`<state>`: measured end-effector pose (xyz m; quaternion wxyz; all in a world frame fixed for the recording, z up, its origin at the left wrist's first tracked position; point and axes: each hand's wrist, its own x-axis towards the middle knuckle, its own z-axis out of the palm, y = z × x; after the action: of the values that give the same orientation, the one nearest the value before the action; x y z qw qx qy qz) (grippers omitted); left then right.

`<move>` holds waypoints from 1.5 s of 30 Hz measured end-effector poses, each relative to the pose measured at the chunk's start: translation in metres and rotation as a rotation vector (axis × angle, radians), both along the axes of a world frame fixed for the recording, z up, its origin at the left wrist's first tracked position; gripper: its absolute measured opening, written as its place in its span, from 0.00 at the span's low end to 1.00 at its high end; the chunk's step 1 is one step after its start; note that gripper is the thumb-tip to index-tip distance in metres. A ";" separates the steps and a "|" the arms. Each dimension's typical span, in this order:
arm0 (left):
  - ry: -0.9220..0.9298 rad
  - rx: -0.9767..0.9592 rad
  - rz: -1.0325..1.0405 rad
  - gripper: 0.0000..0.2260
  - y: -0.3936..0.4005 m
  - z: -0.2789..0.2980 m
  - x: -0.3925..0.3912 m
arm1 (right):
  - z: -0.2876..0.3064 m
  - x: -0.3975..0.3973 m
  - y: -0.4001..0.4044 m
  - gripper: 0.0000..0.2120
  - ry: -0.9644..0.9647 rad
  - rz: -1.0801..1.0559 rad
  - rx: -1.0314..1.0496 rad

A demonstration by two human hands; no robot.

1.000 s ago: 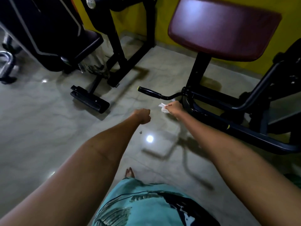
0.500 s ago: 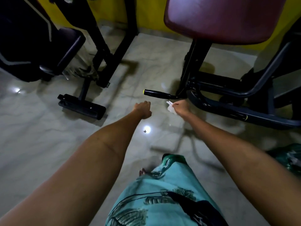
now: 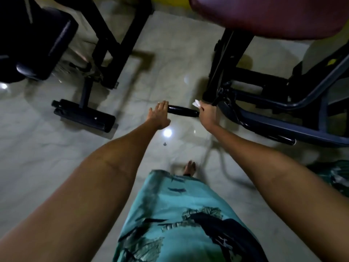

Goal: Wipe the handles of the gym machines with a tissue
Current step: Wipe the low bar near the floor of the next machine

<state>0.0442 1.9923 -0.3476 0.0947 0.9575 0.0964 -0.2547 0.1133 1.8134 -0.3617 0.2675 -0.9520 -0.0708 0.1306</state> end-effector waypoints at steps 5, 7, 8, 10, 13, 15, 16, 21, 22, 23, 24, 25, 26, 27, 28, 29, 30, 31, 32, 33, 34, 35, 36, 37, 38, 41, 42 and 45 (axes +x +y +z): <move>-0.003 -0.065 -0.001 0.34 0.009 -0.015 -0.002 | -0.033 -0.016 0.000 0.18 -0.013 0.258 -0.076; -0.040 -0.084 -0.010 0.33 0.014 -0.020 -0.003 | -0.042 -0.017 0.005 0.18 -0.003 0.201 -0.126; -0.058 -0.093 -0.021 0.33 0.016 -0.022 -0.001 | -0.042 -0.014 0.010 0.18 0.010 0.169 -0.143; -0.071 -0.098 -0.039 0.33 0.020 -0.026 0.004 | -0.042 -0.010 0.024 0.19 0.055 0.143 -0.152; -0.085 -0.087 -0.051 0.34 0.021 -0.033 0.008 | -0.039 -0.016 0.035 0.24 0.116 0.193 -0.125; -0.084 -0.123 -0.052 0.34 0.023 -0.038 0.010 | -0.042 -0.027 0.028 0.28 0.101 0.231 -0.173; -0.090 -0.130 -0.060 0.34 0.024 -0.040 0.010 | -0.043 -0.033 0.023 0.29 0.080 0.232 -0.198; -0.085 -0.119 -0.144 0.37 0.033 -0.049 0.007 | -0.041 -0.035 0.041 0.29 0.036 0.062 -0.168; -0.073 -0.127 -0.149 0.38 0.034 -0.051 0.005 | -0.041 -0.037 0.047 0.29 0.035 0.073 -0.171; -0.064 -0.139 -0.149 0.39 0.034 -0.052 0.004 | -0.040 -0.040 0.050 0.29 0.029 0.106 -0.171; -0.058 -0.154 -0.148 0.39 0.034 -0.052 0.003 | -0.040 -0.046 0.049 0.29 0.018 0.141 -0.164; -0.052 -0.166 -0.148 0.40 0.034 -0.052 0.003 | -0.041 -0.052 0.046 0.29 0.004 0.163 -0.159; -0.045 -0.174 -0.150 0.40 0.034 -0.052 0.003 | -0.042 -0.057 0.042 0.29 -0.011 0.168 -0.162; -0.040 -0.179 -0.152 0.40 0.034 -0.052 0.003 | -0.043 -0.061 0.039 0.28 -0.023 0.160 -0.171; -0.040 -0.178 -0.156 0.40 0.035 -0.053 0.003 | -0.044 -0.061 0.038 0.28 -0.027 0.138 -0.177; -0.043 -0.173 -0.161 0.40 0.035 -0.053 0.003 | -0.045 -0.059 0.041 0.28 -0.027 0.111 -0.175; -0.049 -0.169 -0.166 0.39 0.035 -0.054 0.003 | -0.045 -0.056 0.047 0.28 -0.027 0.081 -0.166; -0.059 -0.168 -0.168 0.39 0.035 -0.056 0.003 | -0.045 -0.052 0.053 0.28 -0.029 0.055 -0.148; -0.075 -0.169 -0.169 0.37 0.035 -0.056 0.004 | -0.045 -0.049 0.058 0.27 -0.036 0.046 -0.124; -0.098 -0.172 -0.171 0.35 0.036 -0.056 0.006 | -0.046 -0.049 0.062 0.27 -0.043 0.058 -0.095; -0.133 -0.177 -0.178 0.32 0.037 -0.057 0.009 | -0.047 -0.050 0.063 0.26 -0.042 0.080 -0.065; -0.172 -0.188 -0.185 0.29 0.038 -0.057 0.012 | -0.049 -0.053 0.060 0.25 -0.034 0.103 -0.041; -0.210 -0.207 -0.190 0.26 0.039 -0.058 0.015 | -0.051 -0.056 0.056 0.25 -0.028 0.121 -0.029; -0.240 -0.229 -0.194 0.24 0.040 -0.060 0.018 | -0.053 -0.057 0.051 0.25 -0.032 0.127 -0.023; -0.256 -0.252 -0.198 0.23 0.041 -0.062 0.019 | -0.053 -0.056 0.048 0.25 -0.038 0.116 -0.019; -0.226 -0.268 -0.217 0.26 0.042 -0.070 0.016 | -0.050 -0.043 0.053 0.25 -0.029 0.038 -0.034; -0.213 -0.255 -0.213 0.28 0.042 -0.072 0.014 | -0.050 -0.040 0.056 0.25 -0.027 0.042 -0.043; -0.170 -0.269 -0.162 0.28 0.039 -0.071 0.015 | -0.051 -0.048 0.055 0.27 -0.061 0.156 -0.027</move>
<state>0.0592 2.0308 -0.4187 0.2087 0.9590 -0.0245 -0.1901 0.0658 1.8684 -0.4126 0.2415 -0.9507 -0.1511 0.1229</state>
